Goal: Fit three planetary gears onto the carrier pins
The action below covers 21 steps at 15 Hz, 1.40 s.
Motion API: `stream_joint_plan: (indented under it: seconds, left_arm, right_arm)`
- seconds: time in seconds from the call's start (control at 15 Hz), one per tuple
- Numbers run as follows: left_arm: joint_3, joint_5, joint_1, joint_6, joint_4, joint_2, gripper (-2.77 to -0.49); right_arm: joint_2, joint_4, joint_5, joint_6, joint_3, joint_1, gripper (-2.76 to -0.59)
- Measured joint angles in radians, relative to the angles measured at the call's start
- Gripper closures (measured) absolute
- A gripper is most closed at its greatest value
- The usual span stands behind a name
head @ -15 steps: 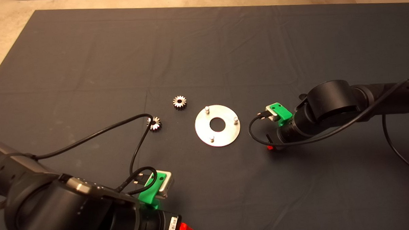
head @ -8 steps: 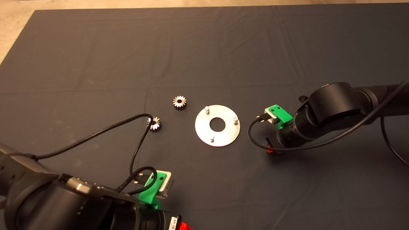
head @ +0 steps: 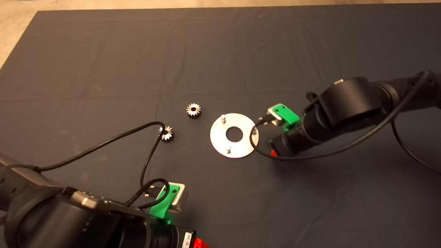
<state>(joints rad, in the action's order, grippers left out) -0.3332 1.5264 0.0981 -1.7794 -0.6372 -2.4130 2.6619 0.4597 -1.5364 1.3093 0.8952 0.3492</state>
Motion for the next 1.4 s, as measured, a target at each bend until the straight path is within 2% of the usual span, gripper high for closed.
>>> stream_joint_plan:
  seconds: [0.2,0.4,0.6,0.8,1.4]
  left_arm:
    - [0.0,0.0,0.0,0.0,-0.003,0.0,-2.48]
    - [0.0,0.0,0.0,0.0,-0.004,0.0,-2.48]
    - [0.0,0.0,0.0,0.0,-0.005,0.0,-2.48]
    - [0.0,0.0,0.0,0.0,-0.009,-0.002,-2.48]
    - [0.0,0.0,0.0,0.0,-0.012,-0.005,-2.48]
  right_arm:
    - [0.079,-0.036,0.008,0.0,0.062,0.035,-1.03]
    - [0.097,-0.053,0.006,-0.001,0.098,0.054,-1.04]
    - [0.113,-0.077,0.003,-0.04,0.157,0.055,-1.03]
    - [0.114,-0.089,0.002,-0.075,0.201,0.055,-1.03]
    - [0.123,-0.103,0.003,-0.108,0.255,0.048,-1.03]
